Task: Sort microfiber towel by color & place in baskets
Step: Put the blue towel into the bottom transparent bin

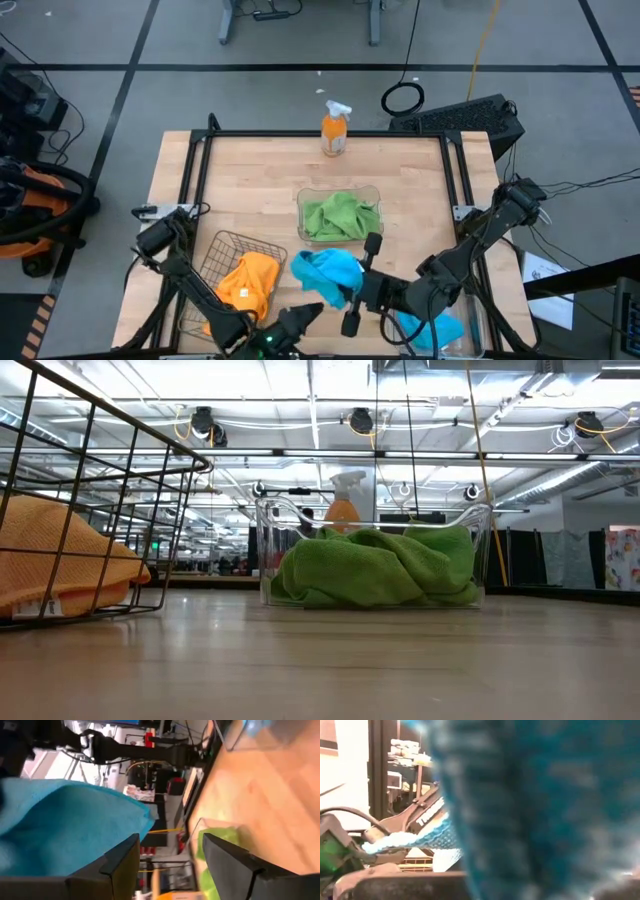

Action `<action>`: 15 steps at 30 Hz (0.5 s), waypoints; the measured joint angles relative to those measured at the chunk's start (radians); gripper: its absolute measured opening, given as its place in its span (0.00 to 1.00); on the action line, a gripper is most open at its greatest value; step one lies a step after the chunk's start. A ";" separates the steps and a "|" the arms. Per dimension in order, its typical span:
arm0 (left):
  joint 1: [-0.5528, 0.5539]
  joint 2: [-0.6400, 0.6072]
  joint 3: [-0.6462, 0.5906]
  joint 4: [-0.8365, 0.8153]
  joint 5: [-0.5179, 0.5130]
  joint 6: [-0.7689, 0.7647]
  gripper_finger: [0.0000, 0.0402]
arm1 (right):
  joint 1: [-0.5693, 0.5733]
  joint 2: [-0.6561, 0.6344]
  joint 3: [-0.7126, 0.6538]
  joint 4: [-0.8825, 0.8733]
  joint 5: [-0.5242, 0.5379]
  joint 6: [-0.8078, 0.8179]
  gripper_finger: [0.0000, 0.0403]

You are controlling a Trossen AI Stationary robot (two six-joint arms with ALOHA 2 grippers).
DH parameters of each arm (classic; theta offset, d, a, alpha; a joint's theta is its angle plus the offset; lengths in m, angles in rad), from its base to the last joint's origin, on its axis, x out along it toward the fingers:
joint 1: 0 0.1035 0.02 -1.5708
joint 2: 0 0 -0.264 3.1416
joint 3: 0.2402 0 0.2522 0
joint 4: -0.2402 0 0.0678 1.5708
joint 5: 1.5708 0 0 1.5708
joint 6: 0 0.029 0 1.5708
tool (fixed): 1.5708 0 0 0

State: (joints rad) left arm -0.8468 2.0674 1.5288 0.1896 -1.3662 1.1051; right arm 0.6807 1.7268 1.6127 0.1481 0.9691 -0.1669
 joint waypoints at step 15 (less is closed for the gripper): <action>0.108 0.000 0.015 0.042 0.058 0.143 0.55 | -0.001 -0.002 0.000 -0.002 0.065 -0.013 0.08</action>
State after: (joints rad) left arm -0.7384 2.0670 1.5437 0.2314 -1.3086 1.2484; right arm 0.6796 1.7252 1.6127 0.1462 1.0337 -0.1802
